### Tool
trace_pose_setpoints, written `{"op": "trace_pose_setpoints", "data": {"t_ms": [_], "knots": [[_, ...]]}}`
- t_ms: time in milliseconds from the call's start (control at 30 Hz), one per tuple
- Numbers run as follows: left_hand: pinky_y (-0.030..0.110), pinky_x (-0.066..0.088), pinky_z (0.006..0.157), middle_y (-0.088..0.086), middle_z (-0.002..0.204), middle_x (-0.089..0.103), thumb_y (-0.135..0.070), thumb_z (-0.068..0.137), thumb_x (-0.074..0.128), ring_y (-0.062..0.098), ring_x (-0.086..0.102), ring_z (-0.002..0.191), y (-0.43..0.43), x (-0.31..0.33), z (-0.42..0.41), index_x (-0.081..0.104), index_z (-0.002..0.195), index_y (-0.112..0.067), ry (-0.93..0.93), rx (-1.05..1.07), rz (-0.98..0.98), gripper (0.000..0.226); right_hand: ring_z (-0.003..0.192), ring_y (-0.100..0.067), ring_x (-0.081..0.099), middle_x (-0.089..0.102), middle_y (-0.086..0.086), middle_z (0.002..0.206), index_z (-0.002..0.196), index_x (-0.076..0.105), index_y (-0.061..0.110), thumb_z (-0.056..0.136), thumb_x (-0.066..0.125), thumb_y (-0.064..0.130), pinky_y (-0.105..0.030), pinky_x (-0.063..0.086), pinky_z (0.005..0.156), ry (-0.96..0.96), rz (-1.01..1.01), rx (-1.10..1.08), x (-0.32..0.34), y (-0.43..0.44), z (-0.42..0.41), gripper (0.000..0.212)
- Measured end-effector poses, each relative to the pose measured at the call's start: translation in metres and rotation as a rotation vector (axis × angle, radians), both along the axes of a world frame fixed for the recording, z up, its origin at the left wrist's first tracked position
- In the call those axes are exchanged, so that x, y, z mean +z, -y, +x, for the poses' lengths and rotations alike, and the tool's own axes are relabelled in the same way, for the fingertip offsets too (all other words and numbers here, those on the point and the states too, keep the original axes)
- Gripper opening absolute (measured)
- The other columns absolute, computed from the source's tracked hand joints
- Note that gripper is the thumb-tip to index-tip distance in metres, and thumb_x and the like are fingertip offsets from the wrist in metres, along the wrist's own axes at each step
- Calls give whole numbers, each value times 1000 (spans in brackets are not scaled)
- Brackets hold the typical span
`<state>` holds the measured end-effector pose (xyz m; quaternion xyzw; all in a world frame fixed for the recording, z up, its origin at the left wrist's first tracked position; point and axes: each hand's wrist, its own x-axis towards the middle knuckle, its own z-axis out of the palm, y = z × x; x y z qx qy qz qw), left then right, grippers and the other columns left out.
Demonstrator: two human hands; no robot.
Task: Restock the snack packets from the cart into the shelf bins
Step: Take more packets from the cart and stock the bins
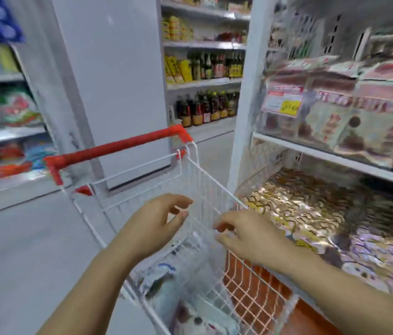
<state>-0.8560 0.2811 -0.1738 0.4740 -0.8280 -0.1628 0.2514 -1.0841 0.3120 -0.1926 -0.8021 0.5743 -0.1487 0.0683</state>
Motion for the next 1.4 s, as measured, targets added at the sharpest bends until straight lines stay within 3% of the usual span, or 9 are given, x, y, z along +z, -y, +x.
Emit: {"op": "trace_pose_setpoints", "data": {"t_ms": [200, 433, 533, 600, 700, 800, 1133, 1267, 1400], "knots": [[27, 50, 89, -19, 122, 64, -33, 101, 54, -3, 60, 105, 6, -27, 30, 60, 130, -34, -88, 195, 27, 30, 107, -17, 62, 65, 3, 122, 131, 61, 25, 95, 61, 33, -34, 51, 90, -141, 403, 215, -69, 58, 51, 38], [27, 51, 89, -23, 122, 60, -39, 100, 54, -4, 58, 108, 9, -30, 32, 55, 134, -41, -139, 190, 66, 34, 119, -32, 53, 36, -9, 146, 154, 30, 22, 93, 58, 23, -45, 51, 91, -439, 491, 439, -133, 82, 113, 67], [27, 51, 90, -22, 123, 59, -42, 100, 53, -3, 58, 107, 9, -30, 31, 53, 136, -41, -113, 181, 98, 36, 117, -29, 51, 44, -6, 140, 138, 49, 19, 98, 53, 16, -42, 48, 92, -517, 470, 528, -152, 82, 126, 40], [29, 50, 92, -22, 125, 59, -44, 100, 52, -3, 57, 110, 10, -30, 33, 51, 138, -41, -99, 183, 114, 38, 93, -25, 51, 55, -7, 106, 101, 58, 16, 99, 49, 11, -39, 45, 81, -500, 448, 522, -155, 84, 130, 10], [32, 50, 94, -21, 129, 58, -46, 100, 51, 0, 56, 113, 9, -32, 34, 49, 140, -41, -67, 173, 136, 41, 77, -25, 49, 50, -2, 76, 68, 48, 14, 98, 46, 9, -36, 42, 69, -556, 477, 496, -148, 94, 128, 30], [35, 51, 96, -21, 131, 57, -48, 99, 51, 2, 57, 112, 9, -31, 35, 47, 141, -42, -40, 174, 155, 43, 83, -27, 55, 62, -7, 88, 93, 69, 5, 100, 51, 19, -38, 48, 79, -640, 644, 487, -121, 106, 108, 23], [29, 43, 103, -16, 151, 44, -55, 88, 67, 6, 50, 128, 4, -32, 20, 24, 154, -44, 180, 34, 413, 80, 75, -12, 56, 57, 0, 84, 84, 56, 19, 104, 49, 24, -30, 46, 72, 120, 556, 195, -27, 79, 17, 22], [35, 55, 96, -12, 128, 66, -44, 81, 79, 6, 67, 109, 3, -32, 8, 29, 150, -45, -125, 8, 487, 86, 76, -10, 67, 70, 6, 76, 90, 60, 13, 104, 48, 12, -22, 56, 70, 822, 646, 75, -19, 51, 12, 19], [28, 59, 76, -12, 109, 73, -31, 84, 79, 5, 73, 92, 2, -27, 7, 50, 134, -42, -360, 49, 520, 59, 78, -16, 72, 73, -5, 83, 91, 59, 10, 104, 48, 13, -29, 61, 76, 1165, 645, 1, -20, 39, 20, 17]]}}
